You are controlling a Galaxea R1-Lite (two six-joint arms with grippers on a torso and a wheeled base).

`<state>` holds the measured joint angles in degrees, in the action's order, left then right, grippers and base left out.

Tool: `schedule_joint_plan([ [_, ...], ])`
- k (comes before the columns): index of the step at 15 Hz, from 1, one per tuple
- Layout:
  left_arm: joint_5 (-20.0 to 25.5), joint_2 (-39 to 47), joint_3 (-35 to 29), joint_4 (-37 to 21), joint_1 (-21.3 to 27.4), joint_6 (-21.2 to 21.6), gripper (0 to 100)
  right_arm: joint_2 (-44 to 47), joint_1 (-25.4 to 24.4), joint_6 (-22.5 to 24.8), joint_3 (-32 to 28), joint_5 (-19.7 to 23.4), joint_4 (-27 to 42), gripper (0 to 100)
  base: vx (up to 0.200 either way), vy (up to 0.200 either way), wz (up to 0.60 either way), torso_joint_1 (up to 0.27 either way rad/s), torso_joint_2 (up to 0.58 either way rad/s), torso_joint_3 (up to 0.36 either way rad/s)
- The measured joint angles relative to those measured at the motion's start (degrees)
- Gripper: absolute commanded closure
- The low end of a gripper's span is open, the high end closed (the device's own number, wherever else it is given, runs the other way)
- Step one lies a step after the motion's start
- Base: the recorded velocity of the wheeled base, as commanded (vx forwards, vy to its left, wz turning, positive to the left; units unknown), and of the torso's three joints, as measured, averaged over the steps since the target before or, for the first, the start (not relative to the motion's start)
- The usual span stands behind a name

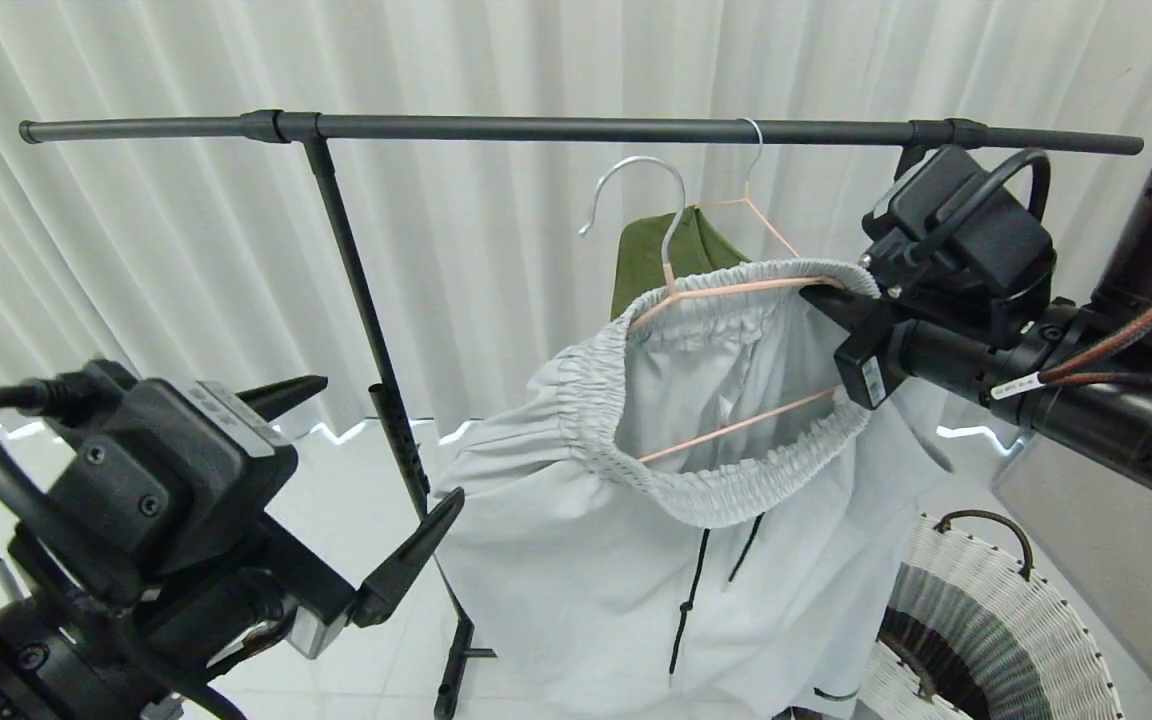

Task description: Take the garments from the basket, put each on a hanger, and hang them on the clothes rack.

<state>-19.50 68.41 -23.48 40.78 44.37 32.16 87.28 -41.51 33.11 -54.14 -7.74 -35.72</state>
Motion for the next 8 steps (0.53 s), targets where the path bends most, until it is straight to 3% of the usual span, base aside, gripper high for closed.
schedule_joint_plan([
  [4, 0.18, 0.24, 9.37, -0.13, -4.00, -9.14, 0, -1.45, 0.44, -1.61, -0.74, -0.02, -0.02, 100, 0.000, 0.000, 0.00, 0.000, 0.00, 0.000],
  [8, 2.82, 1.40, 11.82, -0.09, -9.37, -14.13, 0, -2.74, -0.68, -5.94, -2.30, 0.06, -0.02, 100, 0.000, 0.000, 0.00, 0.000, 0.00, 0.000],
])
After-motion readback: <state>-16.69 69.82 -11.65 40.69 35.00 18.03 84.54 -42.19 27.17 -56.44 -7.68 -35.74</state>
